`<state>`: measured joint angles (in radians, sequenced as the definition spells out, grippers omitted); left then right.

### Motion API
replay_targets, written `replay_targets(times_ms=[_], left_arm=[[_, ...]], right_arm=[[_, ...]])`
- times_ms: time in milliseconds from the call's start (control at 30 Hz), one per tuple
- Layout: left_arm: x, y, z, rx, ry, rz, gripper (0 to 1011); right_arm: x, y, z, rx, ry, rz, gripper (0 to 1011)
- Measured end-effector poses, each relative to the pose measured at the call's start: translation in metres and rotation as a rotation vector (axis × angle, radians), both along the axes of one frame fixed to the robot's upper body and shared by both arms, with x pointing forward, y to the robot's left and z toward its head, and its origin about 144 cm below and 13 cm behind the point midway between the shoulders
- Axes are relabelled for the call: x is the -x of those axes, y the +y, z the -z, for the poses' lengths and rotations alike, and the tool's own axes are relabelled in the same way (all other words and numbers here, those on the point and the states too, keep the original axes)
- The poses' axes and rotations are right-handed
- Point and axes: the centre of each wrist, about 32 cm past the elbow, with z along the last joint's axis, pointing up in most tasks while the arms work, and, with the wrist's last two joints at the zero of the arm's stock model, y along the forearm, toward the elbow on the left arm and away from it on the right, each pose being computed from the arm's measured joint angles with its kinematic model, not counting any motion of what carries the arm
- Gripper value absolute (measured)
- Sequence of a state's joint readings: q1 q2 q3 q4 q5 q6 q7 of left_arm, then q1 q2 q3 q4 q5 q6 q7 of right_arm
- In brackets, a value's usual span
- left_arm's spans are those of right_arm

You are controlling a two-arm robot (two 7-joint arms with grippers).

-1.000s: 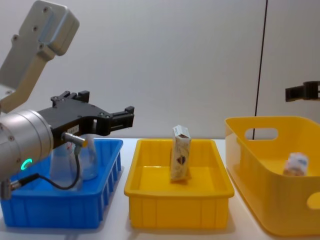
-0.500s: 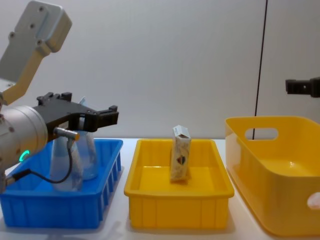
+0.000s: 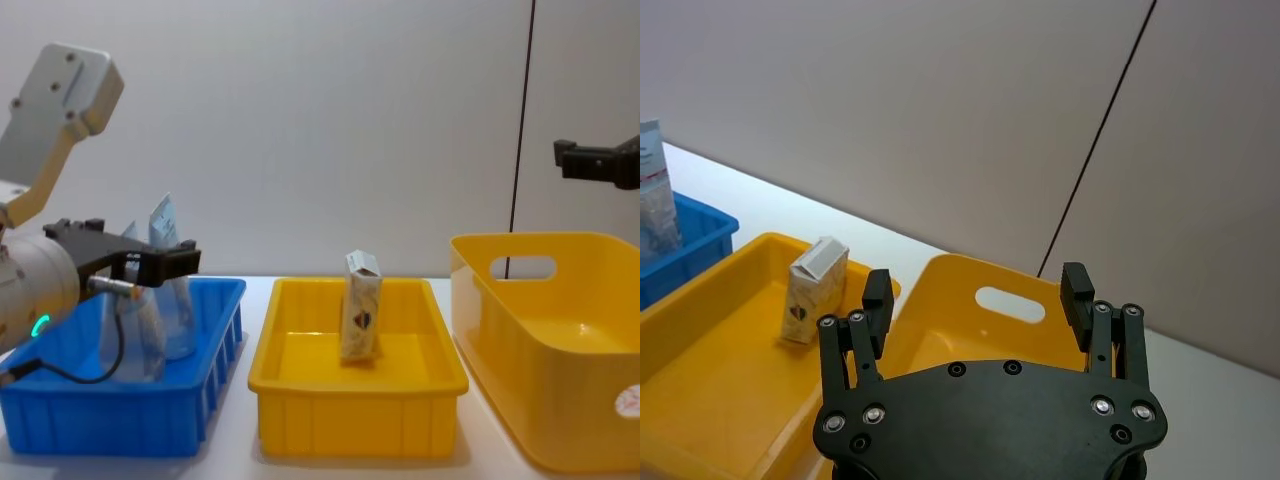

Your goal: Bimanual collaborative sorting of washing and personal care products

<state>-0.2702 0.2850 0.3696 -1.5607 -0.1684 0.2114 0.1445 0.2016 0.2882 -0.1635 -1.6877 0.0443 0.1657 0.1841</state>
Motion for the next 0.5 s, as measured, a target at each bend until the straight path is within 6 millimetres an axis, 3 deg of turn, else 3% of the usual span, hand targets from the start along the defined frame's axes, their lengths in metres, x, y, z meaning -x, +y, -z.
replay_targets(times_ms=[500], left_arm=[[-0.016,0.004,0.005,0.006,0.032,-0.113,1001]], right_arm=[[0.003,-0.001,0.005,0.03,-0.054,-0.07,1002]])
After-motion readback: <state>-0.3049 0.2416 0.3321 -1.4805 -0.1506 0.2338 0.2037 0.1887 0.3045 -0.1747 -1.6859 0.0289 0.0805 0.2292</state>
